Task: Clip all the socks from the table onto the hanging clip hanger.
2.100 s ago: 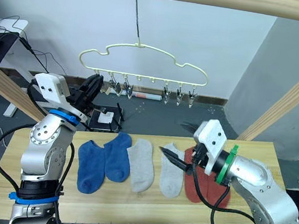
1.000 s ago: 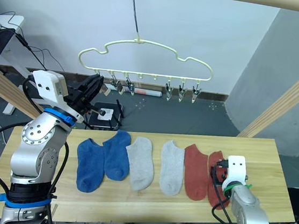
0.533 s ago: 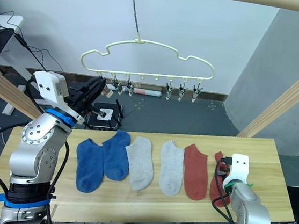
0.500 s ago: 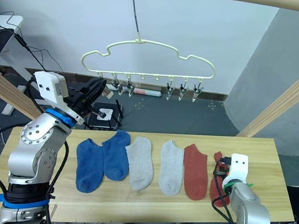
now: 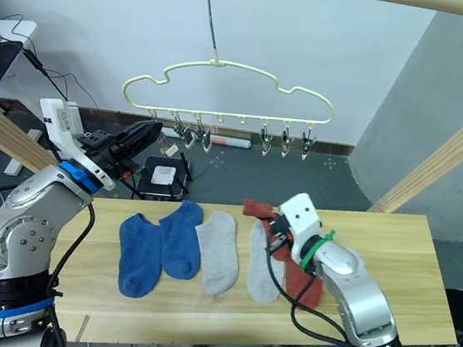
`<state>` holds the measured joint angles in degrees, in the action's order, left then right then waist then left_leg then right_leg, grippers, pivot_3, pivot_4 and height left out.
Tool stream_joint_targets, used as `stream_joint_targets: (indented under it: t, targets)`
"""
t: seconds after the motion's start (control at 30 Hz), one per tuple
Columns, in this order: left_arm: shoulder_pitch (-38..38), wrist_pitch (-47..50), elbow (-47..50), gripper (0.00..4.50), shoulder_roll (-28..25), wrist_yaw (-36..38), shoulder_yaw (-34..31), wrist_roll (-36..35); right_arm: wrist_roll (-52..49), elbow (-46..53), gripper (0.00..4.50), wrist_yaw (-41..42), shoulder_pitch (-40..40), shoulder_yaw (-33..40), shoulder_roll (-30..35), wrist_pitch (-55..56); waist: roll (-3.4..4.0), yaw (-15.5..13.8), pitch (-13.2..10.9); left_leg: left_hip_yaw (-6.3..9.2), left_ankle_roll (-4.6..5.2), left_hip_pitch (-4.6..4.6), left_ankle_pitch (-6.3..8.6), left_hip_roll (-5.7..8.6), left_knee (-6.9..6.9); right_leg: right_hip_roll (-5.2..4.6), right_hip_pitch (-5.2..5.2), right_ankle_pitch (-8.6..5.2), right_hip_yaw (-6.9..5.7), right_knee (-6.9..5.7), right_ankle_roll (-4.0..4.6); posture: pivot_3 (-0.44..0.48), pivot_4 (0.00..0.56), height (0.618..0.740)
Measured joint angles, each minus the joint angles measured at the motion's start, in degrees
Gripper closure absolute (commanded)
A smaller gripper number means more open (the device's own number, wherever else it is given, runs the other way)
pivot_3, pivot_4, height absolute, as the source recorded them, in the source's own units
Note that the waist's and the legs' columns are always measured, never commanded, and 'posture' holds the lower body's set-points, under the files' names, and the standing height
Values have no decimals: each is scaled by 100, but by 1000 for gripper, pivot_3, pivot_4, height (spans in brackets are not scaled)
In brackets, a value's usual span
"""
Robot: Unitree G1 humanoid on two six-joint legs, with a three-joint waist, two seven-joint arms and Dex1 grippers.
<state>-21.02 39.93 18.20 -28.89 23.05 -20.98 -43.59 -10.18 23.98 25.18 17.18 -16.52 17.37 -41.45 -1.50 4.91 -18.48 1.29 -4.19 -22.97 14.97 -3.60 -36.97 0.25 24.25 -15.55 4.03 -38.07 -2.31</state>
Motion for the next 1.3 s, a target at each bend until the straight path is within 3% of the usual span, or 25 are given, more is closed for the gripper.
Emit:
stream_joint_targets:
  t: [0.2, 0.5, 1.3]
  targets:
    - [-77, 202, -5, 4500, -10, -55, -10, -240, 129, -703, 4490, -147, 631, -519, -906, 352, -7, -5, -4, 5, -5, -4, -2, -1, 3, -4, 5, 1, -10, -3, 3, -137, 324, 740]
    - [-3, 236, 59, 4500, -9, -145, -8, -406, 444, -1914, 4490, -515, 1102, -621, -1900, 817, -10, 3, -5, 4, -6, -6, -2, 0, 2, -13, 8, 3, -12, -8, 4, -119, 321, 740]
    - [243, 336, 407, 4500, -14, -389, -10, -620, 459, -2586, 4490, -829, 1380, -318, -2561, 1253, -11, -11, -5, 7, 11, -8, 8, 2, 2, -18, 8, 3, -18, -11, 5, -97, 329, 740]
